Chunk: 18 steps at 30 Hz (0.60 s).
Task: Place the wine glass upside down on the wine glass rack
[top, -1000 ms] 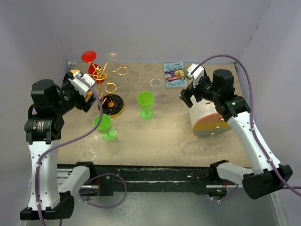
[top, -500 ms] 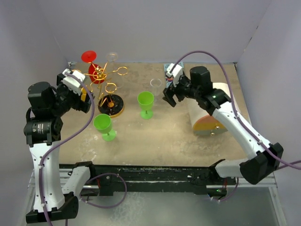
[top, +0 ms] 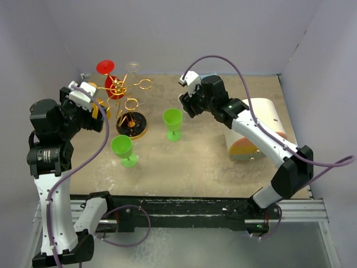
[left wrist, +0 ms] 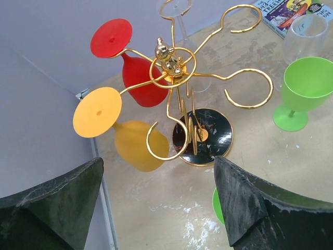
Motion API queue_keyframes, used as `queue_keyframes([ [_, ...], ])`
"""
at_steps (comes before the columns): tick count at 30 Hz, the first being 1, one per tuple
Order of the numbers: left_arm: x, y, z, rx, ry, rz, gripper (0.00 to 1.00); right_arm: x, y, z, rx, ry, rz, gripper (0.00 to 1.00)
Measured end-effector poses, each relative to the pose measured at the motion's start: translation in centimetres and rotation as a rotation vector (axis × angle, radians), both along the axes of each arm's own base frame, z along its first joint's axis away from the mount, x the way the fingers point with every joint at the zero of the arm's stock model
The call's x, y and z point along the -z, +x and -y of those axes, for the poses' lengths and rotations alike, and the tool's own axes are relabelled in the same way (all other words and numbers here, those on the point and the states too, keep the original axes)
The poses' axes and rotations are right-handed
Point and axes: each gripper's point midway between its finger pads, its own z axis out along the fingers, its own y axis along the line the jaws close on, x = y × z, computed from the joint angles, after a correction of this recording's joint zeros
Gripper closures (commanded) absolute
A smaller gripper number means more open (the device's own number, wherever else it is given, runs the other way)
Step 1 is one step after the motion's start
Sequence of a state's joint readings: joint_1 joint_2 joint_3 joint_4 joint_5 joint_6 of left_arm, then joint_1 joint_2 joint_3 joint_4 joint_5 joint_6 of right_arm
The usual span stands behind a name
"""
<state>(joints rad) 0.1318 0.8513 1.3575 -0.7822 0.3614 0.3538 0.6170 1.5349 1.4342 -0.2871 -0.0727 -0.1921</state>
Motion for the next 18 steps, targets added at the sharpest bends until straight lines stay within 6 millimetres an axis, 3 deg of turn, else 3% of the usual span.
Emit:
queue_keyframes([
  [11, -0.3, 0.0, -0.2, -0.008, 0.002, 0.011, 0.09, -0.1, 4.1, -0.2, 0.111, -0.008, 0.014, 0.51],
  [18, -0.5, -0.1, -0.2, -0.008, 0.003, 0.021, 0.08, 2.0, 6.2, 0.5, 0.157, -0.040, -0.019, 0.54],
])
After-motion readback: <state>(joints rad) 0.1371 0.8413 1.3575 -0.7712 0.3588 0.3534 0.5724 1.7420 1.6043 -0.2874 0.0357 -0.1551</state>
